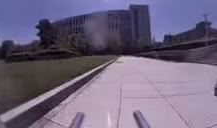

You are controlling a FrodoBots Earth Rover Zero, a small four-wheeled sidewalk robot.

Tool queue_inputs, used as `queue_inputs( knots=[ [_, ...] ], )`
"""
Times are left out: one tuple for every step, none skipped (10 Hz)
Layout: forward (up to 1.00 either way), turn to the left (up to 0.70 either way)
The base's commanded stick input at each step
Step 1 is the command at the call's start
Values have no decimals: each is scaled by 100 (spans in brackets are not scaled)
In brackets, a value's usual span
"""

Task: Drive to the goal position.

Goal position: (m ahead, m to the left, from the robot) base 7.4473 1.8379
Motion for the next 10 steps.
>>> queue_inputs(
  knots=[
    [100, -27],
    [100, -27],
    [100, -27],
    [100, -27],
    [100, -27],
    [100, -27],
    [100, -27],
    [100, -27],
    [100, -27],
    [100, 0]
  ],
)
